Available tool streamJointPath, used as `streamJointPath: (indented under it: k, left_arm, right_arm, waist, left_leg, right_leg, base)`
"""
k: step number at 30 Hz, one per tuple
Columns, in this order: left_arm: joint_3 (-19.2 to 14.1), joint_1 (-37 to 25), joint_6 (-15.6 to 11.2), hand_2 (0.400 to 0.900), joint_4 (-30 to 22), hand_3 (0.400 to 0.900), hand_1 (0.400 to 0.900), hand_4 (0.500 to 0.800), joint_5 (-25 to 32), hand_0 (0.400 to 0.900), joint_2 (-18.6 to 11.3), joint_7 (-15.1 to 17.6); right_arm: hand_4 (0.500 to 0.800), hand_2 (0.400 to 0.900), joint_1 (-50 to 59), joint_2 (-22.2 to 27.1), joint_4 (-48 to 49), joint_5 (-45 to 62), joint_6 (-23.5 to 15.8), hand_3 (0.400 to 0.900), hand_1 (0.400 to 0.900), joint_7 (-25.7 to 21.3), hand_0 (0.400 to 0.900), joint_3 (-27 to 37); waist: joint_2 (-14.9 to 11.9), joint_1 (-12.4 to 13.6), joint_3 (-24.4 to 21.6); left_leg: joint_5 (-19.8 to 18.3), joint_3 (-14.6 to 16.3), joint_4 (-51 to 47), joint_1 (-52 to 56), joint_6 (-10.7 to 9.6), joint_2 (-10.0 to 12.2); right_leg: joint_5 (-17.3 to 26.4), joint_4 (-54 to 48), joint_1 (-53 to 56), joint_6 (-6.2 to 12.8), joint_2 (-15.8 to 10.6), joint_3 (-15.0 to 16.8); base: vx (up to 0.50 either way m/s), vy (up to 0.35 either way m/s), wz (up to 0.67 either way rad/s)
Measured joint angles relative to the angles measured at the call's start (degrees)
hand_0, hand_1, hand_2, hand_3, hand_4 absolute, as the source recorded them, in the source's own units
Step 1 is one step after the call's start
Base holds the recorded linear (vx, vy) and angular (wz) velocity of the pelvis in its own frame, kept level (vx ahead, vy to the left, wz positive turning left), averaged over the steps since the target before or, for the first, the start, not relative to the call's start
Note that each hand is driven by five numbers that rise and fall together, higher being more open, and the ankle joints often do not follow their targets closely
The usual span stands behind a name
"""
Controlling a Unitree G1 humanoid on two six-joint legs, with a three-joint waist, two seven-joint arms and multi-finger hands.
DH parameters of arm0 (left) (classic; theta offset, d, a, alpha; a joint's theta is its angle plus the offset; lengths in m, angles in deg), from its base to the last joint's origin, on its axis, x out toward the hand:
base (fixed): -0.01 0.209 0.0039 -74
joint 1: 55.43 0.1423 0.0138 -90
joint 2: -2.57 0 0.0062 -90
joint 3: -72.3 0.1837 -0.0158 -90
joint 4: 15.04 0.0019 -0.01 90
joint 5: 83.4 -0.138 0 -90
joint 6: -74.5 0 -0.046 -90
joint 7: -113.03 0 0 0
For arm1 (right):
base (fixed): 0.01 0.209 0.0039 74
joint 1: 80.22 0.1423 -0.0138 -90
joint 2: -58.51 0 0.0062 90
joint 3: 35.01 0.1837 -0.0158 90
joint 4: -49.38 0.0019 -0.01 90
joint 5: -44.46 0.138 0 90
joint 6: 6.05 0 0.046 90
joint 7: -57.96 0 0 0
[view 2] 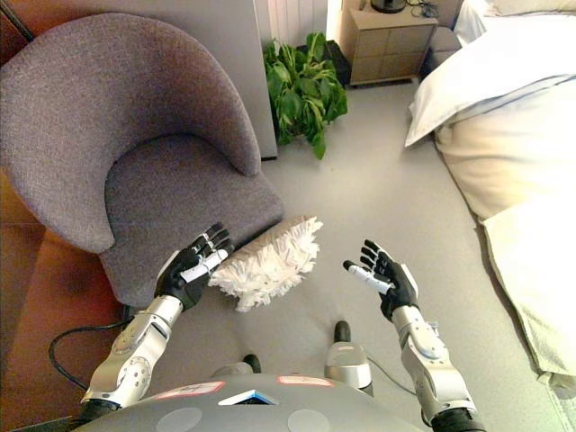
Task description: Pick up the pillow and put it on the sofa.
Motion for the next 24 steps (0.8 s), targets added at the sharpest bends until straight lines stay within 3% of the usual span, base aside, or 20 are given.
streamJointPath:
  k: [20,24]
  left_arm:
    - [0.0,0.5,-0.02,0.9,0.0,0.9,0.9,0.8,0.06,0.9,0.0,0.1]
    - [0.0,0.39,-0.04,0.9,0.02,0.9,0.9,0.8,1.08,0.9,-0.01,0.69]
  right_arm:
    - [0.8,0.9,-0.03,1.58,0.01,0.0,0.01,0.9,0.9,0.47,0.9,-0.35]
    - [0.8,0.9,0.16,2.79,0.02,0.0,0.02,0.9,0.9,1.05,0.9,-0.44]
  waist:
    - [0.1,0.1,-0.04]
    - [-0.43,0.64,0.84]
  left_leg:
    - [0.04,-0.15,0.5,-0.78,0.09,0.79]
    - [-0.86,-0.59,4.93,-2.89,1.63,1.49]
  right_leg:
    - [-0.02,-0.01,-0.52,-0.02,0.47,-0.02]
    - [-0.1,-0.09,-1.11,-0.34,1.17,1.34]
  base:
    - [0.01,-0.056,0.0]
    - [0.04,-0.102,-0.12]
